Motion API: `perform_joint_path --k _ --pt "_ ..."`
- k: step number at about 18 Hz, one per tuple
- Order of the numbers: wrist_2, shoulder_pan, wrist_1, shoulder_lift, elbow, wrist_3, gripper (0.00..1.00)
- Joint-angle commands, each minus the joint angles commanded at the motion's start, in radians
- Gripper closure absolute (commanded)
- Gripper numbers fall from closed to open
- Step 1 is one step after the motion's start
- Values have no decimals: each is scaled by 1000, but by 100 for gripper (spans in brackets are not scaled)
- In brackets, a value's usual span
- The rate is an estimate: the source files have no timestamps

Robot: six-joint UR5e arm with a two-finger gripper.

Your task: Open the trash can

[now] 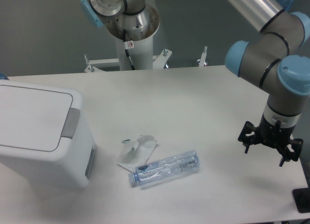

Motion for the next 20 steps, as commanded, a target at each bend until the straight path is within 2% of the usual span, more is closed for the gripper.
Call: perform_joint_path --k 10,15,20 --pt "-14 -6 2 6 -2 -15 0" --pt "-21 -6 8 46 -61 -64 0" --pt "-112 -11 20 94 -118 -234 0"
